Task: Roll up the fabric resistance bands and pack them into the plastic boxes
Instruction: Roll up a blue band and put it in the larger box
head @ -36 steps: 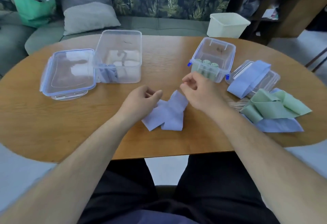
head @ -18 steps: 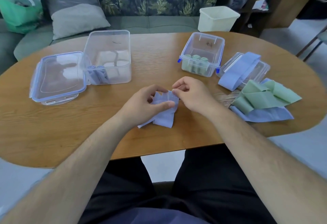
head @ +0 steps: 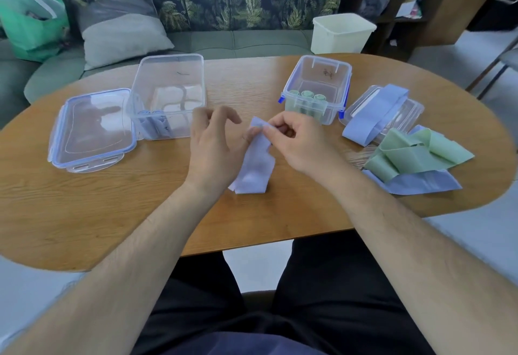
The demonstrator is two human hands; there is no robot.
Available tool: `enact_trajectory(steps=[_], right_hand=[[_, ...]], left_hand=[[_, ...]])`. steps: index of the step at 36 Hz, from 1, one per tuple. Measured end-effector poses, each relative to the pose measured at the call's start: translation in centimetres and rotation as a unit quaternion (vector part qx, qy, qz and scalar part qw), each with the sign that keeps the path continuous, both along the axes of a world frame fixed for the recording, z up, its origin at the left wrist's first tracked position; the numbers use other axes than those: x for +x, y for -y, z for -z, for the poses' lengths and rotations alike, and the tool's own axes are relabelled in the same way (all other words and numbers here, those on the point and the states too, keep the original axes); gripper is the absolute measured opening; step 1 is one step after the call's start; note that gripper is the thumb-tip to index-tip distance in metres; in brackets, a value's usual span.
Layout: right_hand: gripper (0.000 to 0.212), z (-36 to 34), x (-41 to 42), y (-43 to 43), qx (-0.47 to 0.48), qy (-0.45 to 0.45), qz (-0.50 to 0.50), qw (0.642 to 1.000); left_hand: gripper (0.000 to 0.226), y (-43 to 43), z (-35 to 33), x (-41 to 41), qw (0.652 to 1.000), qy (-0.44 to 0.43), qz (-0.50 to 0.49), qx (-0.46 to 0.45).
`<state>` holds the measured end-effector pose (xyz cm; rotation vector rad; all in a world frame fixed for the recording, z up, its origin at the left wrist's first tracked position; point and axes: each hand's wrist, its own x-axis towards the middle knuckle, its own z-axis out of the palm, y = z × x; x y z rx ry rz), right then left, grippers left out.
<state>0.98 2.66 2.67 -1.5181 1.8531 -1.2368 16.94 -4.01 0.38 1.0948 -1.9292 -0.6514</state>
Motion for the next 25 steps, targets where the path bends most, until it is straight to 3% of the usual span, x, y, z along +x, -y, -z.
enact_trajectory(steps=[4, 9, 12, 16, 19, 25], right_hand=[[0.013, -2.0, 0.6, 0.6, -0.035, 0.073, 0.017, 0.997], [0.023, -3.9, 1.1, 0.7, -0.059, 0.145, -0.039, 0.987], [0.023, -4.3, 1.1, 0.9, -0.054, 0.116, -0.037, 0.991], [0.013, -4.8, 1.0, 1.5, -0.070, 0.056, 0.014, 0.996], [0.032, -5.5, 0.8, 2.2, -0.073, 0.062, 0.007, 0.995], [0.001, -7.1, 1.1, 3.6, -0.083, 0.026, 0.001, 0.996]], left_hand=[[0.011, -0.9, -1.7, -0.3, 0.994, -0.044, 0.083, -0.051], [0.016, -1.6, -3.3, -0.3, 0.981, -0.144, 0.123, 0.050], [0.006, -1.3, -3.8, -0.3, 0.981, -0.167, 0.091, 0.043], [0.018, -0.9, -4.5, 0.0, 0.983, -0.172, 0.062, 0.013], [0.012, -0.3, -5.0, 0.1, 0.985, -0.161, 0.061, 0.007], [0.016, 1.0, -6.6, 0.1, 0.985, -0.170, 0.035, 0.015]])
